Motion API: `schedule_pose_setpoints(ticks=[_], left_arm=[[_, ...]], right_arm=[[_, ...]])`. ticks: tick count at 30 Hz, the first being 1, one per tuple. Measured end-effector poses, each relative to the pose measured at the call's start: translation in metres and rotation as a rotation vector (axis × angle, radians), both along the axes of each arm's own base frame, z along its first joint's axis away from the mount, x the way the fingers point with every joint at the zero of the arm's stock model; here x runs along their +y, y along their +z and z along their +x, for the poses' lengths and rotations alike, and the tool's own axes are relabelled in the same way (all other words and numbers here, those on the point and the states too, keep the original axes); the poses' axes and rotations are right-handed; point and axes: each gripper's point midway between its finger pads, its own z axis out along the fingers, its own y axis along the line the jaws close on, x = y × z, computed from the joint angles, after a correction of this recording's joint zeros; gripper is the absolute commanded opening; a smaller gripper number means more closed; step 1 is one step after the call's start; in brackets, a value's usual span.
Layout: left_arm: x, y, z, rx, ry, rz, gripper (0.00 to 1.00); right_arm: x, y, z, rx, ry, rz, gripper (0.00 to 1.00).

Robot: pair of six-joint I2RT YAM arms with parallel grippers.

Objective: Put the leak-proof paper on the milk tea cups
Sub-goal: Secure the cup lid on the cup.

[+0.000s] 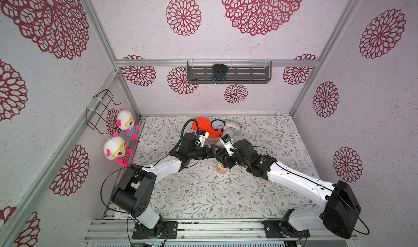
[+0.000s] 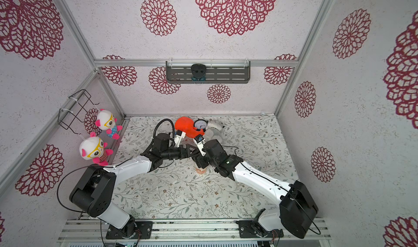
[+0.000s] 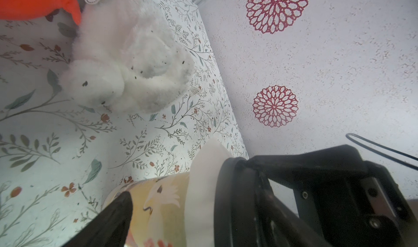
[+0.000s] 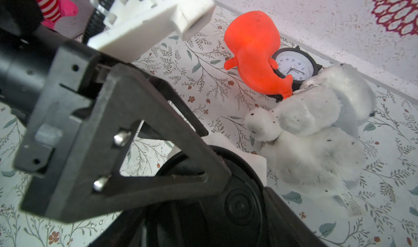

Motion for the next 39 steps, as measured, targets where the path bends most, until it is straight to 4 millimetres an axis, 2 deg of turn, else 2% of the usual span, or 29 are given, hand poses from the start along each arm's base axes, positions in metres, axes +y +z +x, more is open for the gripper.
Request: schedule_pose_setpoints(ticks=[13,21,28,33,39], left_arm=[[-0.001,0.0,0.001,0.007,-0.008,0.019,0.87],[-0.002,0.001,0.0,0.008,-0.017,0.024,0.85],[-0.004,0.001,-0.001,0.005,-0.025,0.022,0.82],[-0.004,0.002,-0.001,0.002,-0.029,0.018,0.8],[-0.005,0.003,-0.002,-0.005,-0.032,0.012,0.78]], right_arm=[[-0.003,0.012,0.001,0.106,0.04,0.066,0.81],[-0.015,0.021,0.002,0.168,0.002,0.164,0.8],[-0.038,0.036,0.011,0.16,-0.095,0.295,0.71],[-0.058,0.023,0.01,0.194,-0.197,0.361,0.64],[-0.071,0.009,0.005,0.222,-0.262,0.389,0.6]])
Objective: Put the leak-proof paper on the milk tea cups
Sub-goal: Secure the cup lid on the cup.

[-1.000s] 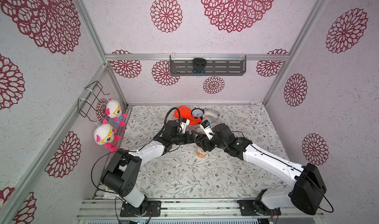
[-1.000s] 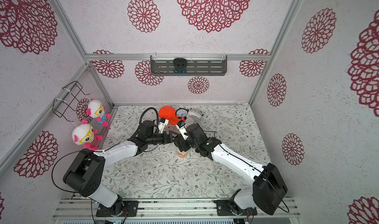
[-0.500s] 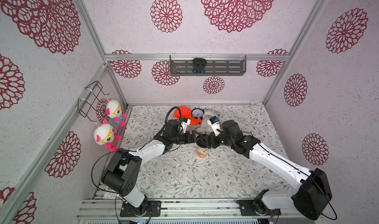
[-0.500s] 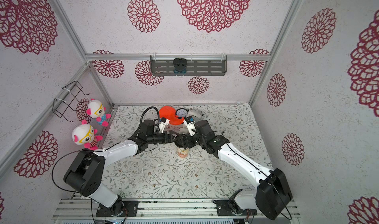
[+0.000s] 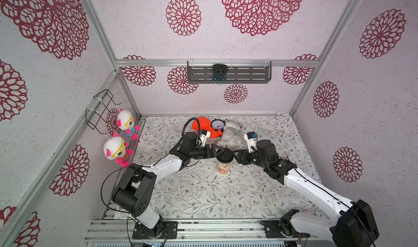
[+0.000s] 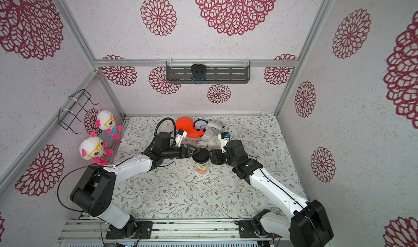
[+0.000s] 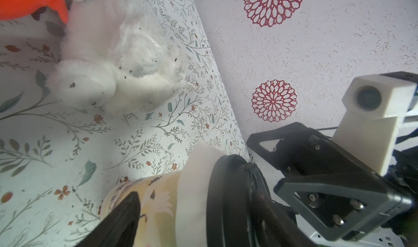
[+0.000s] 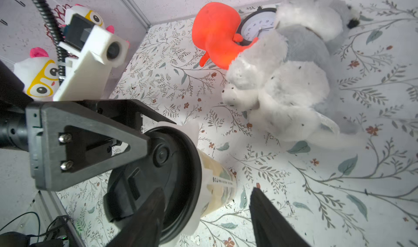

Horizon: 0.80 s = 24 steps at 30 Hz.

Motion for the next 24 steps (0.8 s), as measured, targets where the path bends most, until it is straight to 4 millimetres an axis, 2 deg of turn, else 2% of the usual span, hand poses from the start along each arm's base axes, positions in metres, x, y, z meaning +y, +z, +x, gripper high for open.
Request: schedule_pose_setpoints(ticks=[3,10,19,24], left_arm=[[0.0,0.0,0.0,-0.002,-0.001,-0.001,0.78],[0.0,0.0,0.0,-0.005,-0.001,-0.004,0.77],[0.0,0.001,-0.001,-0.005,0.0,-0.006,0.76],[-0.001,0.001,-0.001,-0.009,-0.001,-0.009,0.74]], right_arm=[[-0.002,0.002,-0.001,-0.004,-0.015,0.018,0.56],[-0.003,0.001,0.001,-0.005,-0.022,0.028,0.54],[0.003,-0.012,0.003,0.027,0.0,0.02,0.54],[0.004,-0.016,0.006,0.028,0.0,0.013,0.49]])
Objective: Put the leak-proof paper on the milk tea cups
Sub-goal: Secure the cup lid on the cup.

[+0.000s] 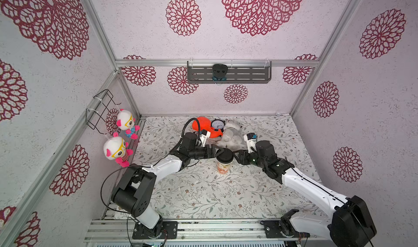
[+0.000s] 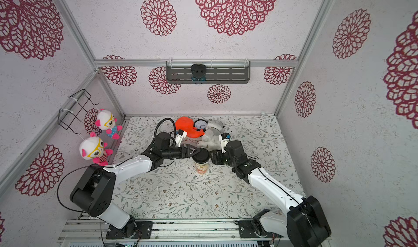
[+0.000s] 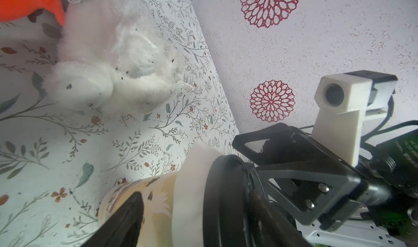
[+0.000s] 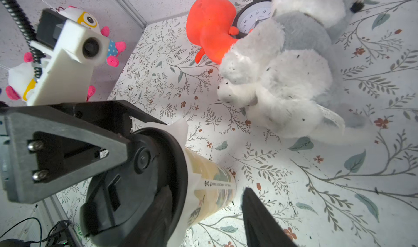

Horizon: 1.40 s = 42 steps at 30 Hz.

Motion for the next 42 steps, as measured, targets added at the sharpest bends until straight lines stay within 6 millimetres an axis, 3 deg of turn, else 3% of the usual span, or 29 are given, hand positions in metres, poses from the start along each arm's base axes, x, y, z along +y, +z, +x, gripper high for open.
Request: schedule_pose_setpoints(ticks=[20,25,29,31,33,38,40,42], left_arm=[[0.003,0.0,-0.002,-0.023,0.03,-0.031,0.69],[0.003,0.001,-0.001,-0.028,0.033,-0.036,0.68],[0.004,0.001,-0.002,-0.027,0.035,-0.029,0.68],[0.004,0.001,-0.001,-0.027,0.033,-0.023,0.68],[0.004,0.001,-0.001,-0.026,0.033,-0.018,0.68],[0.005,0.002,-0.002,-0.027,0.035,-0.013,0.67],[0.005,0.002,-0.002,-0.027,0.035,-0.013,0.67],[0.005,0.002,-0.002,-0.027,0.036,-0.012,0.67]], right_arm=[[0.003,-0.009,-0.005,-0.1,0.016,0.076,0.29],[0.0,-0.006,-0.008,-0.114,0.008,0.077,0.28],[-0.019,-0.051,-0.024,0.048,-0.02,-0.056,0.34],[-0.025,-0.057,-0.028,0.092,-0.021,-0.106,0.4],[-0.023,-0.041,-0.022,0.075,-0.022,-0.112,0.43],[-0.008,0.038,0.002,-0.089,-0.022,-0.017,0.56],[-0.004,0.055,0.004,-0.127,-0.016,0.015,0.59],[0.0,0.059,0.004,-0.134,-0.002,0.028,0.64]])
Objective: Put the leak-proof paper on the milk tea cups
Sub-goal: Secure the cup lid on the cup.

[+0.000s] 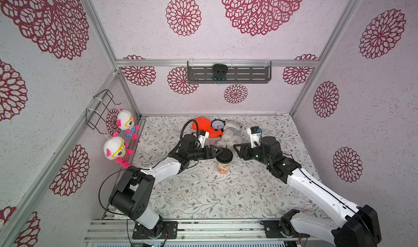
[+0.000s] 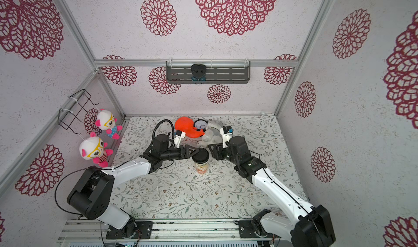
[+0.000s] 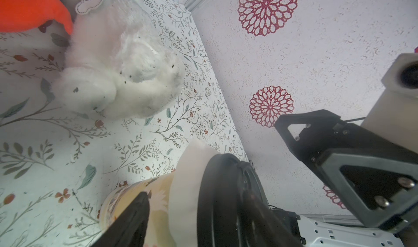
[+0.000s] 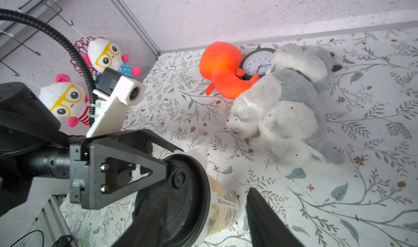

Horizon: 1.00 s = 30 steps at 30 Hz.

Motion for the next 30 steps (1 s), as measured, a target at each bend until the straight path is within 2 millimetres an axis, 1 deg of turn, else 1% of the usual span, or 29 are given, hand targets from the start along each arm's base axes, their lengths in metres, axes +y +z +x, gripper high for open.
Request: schedule_pose_setpoints(ticks=[2,5,9,11,15,17,23,30], left_arm=[[0.0,0.0,0.0,0.0,0.0,0.0,0.67],[0.0,0.001,0.0,0.002,0.001,0.001,0.67],[0.0,0.001,-0.001,0.001,0.0,0.002,0.67],[-0.001,0.001,-0.002,0.002,-0.001,0.002,0.67],[-0.002,0.002,-0.003,0.013,-0.002,-0.005,0.67],[-0.002,0.003,-0.005,0.022,-0.004,-0.007,0.67],[0.0,0.007,-0.011,0.071,-0.012,0.012,0.74],[0.015,0.01,-0.019,0.087,0.04,0.001,0.74]], right_arm=[[0.005,-0.006,0.0,0.016,0.014,-0.007,0.68],[0.012,-0.022,0.0,0.055,0.032,-0.028,0.7],[0.019,-0.04,-0.002,0.097,0.057,-0.046,0.7],[0.021,-0.051,-0.003,0.116,0.064,-0.054,0.67],[0.025,-0.052,-0.003,0.092,0.068,-0.023,0.57],[0.025,-0.053,-0.003,0.072,0.063,0.001,0.55],[0.023,-0.057,-0.006,0.025,0.052,0.067,0.5],[0.024,-0.056,-0.007,-0.004,0.051,0.098,0.46]])
